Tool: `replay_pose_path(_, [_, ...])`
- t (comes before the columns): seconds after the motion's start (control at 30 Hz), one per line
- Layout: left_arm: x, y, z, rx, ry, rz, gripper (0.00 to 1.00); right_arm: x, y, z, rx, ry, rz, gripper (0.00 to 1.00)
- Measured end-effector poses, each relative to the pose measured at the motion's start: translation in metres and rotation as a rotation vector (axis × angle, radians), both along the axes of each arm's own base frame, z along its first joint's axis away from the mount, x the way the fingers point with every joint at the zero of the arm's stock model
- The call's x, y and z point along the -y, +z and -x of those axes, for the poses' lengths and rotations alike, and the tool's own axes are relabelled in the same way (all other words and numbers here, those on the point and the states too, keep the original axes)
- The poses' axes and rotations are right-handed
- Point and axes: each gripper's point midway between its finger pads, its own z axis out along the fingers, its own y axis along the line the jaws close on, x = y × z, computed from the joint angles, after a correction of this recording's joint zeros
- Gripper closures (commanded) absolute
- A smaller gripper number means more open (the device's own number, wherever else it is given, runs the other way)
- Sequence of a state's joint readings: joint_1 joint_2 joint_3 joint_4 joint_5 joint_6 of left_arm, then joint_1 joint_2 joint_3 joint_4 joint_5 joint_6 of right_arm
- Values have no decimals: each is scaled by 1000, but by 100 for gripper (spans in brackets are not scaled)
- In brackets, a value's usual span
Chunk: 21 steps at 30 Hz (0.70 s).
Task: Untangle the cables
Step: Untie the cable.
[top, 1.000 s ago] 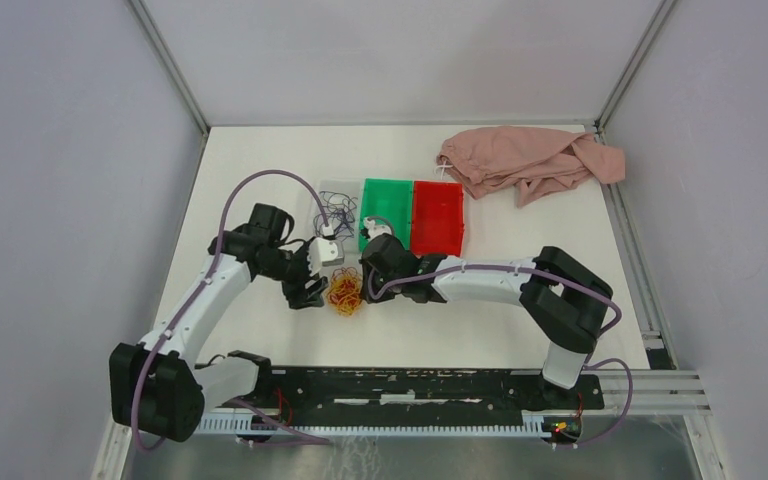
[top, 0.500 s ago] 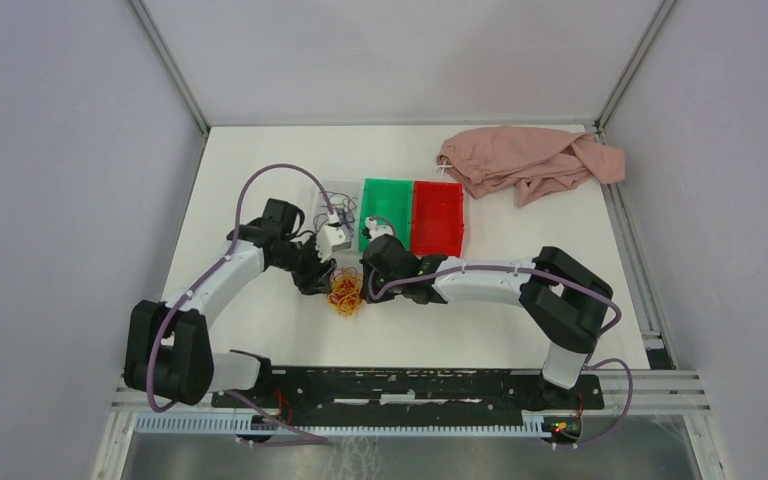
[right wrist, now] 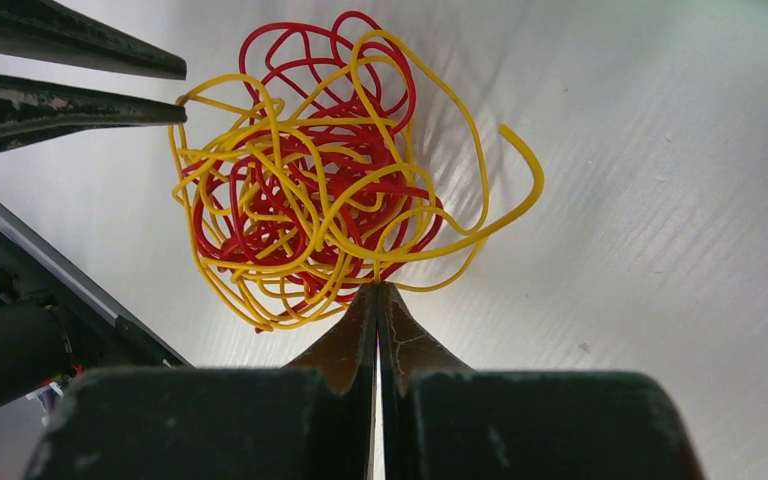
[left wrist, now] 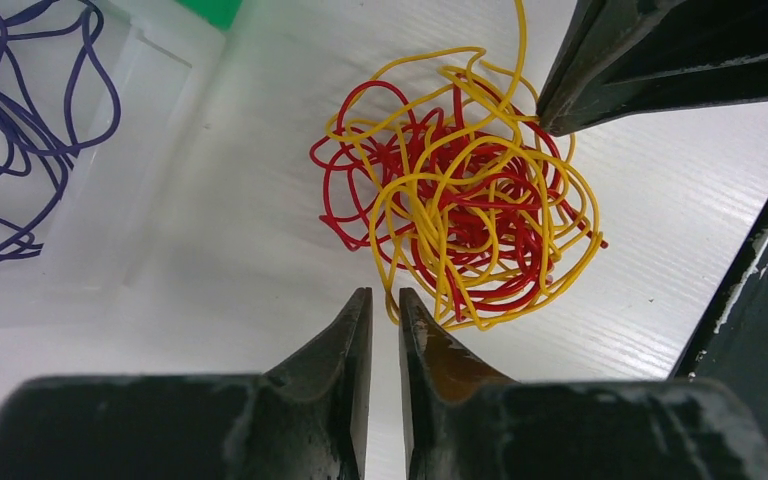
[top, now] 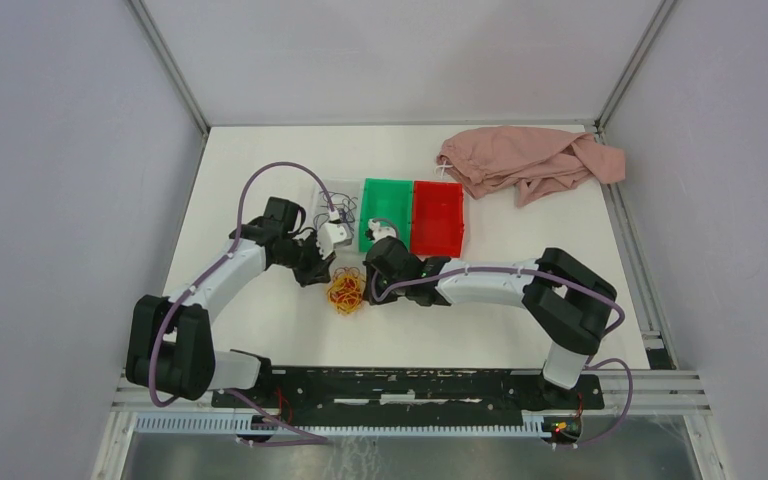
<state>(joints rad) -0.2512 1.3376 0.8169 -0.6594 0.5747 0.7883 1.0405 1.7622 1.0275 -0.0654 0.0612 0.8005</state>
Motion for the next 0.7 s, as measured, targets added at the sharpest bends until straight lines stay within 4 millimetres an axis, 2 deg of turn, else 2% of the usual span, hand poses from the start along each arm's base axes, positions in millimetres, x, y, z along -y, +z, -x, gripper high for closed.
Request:
replay_pose_path(0.17, [1,-6,-3,-2,-2,-1,62,2,1,1,-2,-4,-3,100])
replay_pose_path(0.27, [2,-14,0,-35,-5,-5,60,2,6,1,4,-5,-14,100])
replay_pose_path(0.3, [2,-16,1,-42,-7,-7,61,2,7,1,6,-5,-17,100])
replay_pose_path(0.4, [4,-17,2,-49,-12,-9,76,2,10,1,11,-7,-24,100])
replay_pose_path(0.43, [4,-17,2,-48,-13,-8,90,2,11,1,12,-7,-25,100])
replay_pose_path(0.47, [4,-17,1,-47,-11,-8,96,2,11,1,12,-7,-25,100])
replay_pose_path(0.6, [2,-13,-2,-40,2,-26,97,5,11,1,13,-10,-23,100])
replay_pose_path(0.7, [-2,9,-14,26,10,-46,97,10,11,1,17,-18,-19,100])
